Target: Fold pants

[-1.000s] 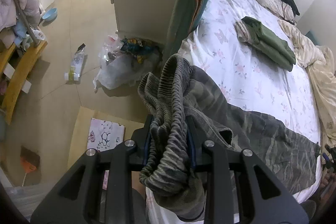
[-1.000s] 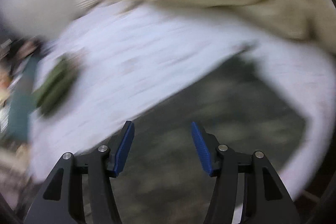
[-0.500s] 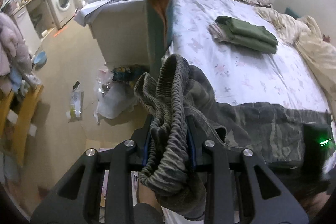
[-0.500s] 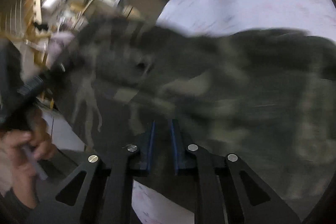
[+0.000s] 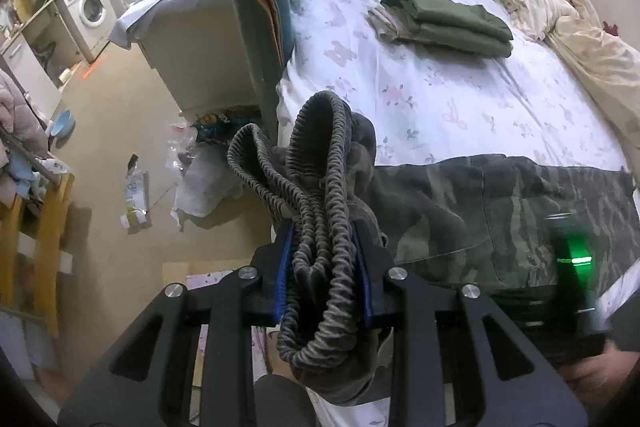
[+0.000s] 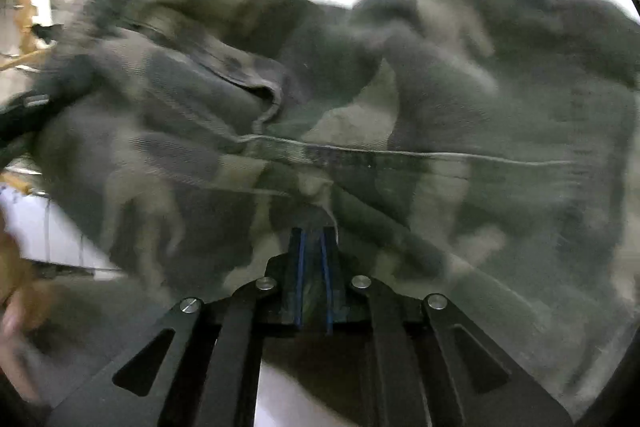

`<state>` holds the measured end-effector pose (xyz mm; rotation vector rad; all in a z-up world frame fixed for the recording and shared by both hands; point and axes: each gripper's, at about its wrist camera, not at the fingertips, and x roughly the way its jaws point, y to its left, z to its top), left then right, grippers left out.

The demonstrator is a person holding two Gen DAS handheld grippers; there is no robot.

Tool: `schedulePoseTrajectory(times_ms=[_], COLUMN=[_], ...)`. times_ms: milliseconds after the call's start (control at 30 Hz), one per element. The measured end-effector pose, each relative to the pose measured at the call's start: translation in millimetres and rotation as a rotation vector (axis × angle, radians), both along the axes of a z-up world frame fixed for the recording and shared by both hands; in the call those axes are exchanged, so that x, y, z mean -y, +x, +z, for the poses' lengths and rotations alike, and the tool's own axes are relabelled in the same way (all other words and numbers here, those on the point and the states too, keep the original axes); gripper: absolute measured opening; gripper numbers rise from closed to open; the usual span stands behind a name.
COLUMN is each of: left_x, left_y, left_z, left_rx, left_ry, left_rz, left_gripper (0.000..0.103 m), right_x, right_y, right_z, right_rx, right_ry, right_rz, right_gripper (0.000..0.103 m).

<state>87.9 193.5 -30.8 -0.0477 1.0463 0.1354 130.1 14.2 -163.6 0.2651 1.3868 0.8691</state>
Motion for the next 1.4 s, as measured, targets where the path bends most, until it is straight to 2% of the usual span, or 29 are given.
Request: schedulePoseTrajectory(times_ms=[167,300,400,500,567,600,667,700,767,833,900,933,967,1000,1033,1067,1100,1133,1167,1233,1267,1300,1400], left_x=[22,74,123,175,210,225,246,254,261,262,258,250,240,224,204,185,163,140,117,84,72,59,54], left_y=[-4,3,11,21,27,29,34,37,38,30,15,6,-2,-10,-15,-18,-21,-21,-19,-12,-10,-7,-8], left_z=[7,10,3,-20,-41,-52,-74,-91,-113,-118,-105,-91,-76,-60,-44,-30,-17,-7,-3,-6,-11,-20,-45], left_rx=[-0.004,0.012,0.014,0.0,-0.011,-0.026,-0.079,-0.136,-0.214,-0.229,-0.212,-0.179,-0.146,-0.11,-0.067,-0.023,0.025,0.058,0.072,0.045,0.023,-0.002,-0.056], left_ry=[0.039,0.114,0.117,0.162,0.204,0.221,0.192,0.14,0.098,0.021,-0.062,-0.116,-0.153,-0.193,-0.22,-0.217,-0.184,-0.124,-0.043,0.054,0.059,0.032,0.004], left_rz=[0.071,0.044,-0.014,-0.085,-0.119,-0.131,-0.156,-0.172,-0.182,-0.206,-0.239,-0.258,-0.258,-0.241,-0.214,-0.177,-0.124,-0.059,0.013,0.122,0.168,0.2,0.22], left_gripper=[0.025,0.027,0.029,0.028,0.013,0.01,0.006,0.006,0.005,0.006,0.009,0.017,0.033,0.044,0.065,0.078,0.081,0.084,0.084,0.084,0.084,0.084,0.084], right_x=[102,186,238,276,291,296,303,308,311,312,314,309,308,303,299,294,286,279,269,245,230,215,176], right_y=[-4,-7,-17,-20,-18,-16,-12,-10,-7,-6,-6,-5,-5,-3,-2,0,2,3,5,7,8,10,18], right_z=[38,50,63,76,80,79,74,73,67,68,70,69,68,66,63,60,56,54,52,46,43,38,22], right_rx=[0.061,0.106,0.091,0.106,0.118,0.118,0.102,0.091,0.073,0.069,0.072,0.073,0.073,0.069,0.059,0.046,0.029,0.018,0.007,-0.014,-0.033,-0.053,-0.085], right_ry=[0.016,0.007,0.056,0.103,0.119,0.11,0.095,0.095,0.1,0.1,0.096,0.092,0.087,0.084,0.087,0.09,0.097,0.103,0.108,0.126,0.139,0.157,0.163], right_rz=[-0.103,-0.193,-0.285,-0.399,-0.459,-0.48,-0.508,-0.525,-0.545,-0.539,-0.519,-0.504,-0.494,-0.483,-0.47,-0.46,-0.444,-0.429,-0.408,-0.355,-0.334,-0.317,-0.281], right_gripper=[0.01,0.01,0.01,0.01,0.01,0.01,0.01,0.01,0.01,0.01,0.01,0.01,0.01,0.011,0.012,0.02,0.038,0.064,0.068,0.068,0.068,0.068,0.068])
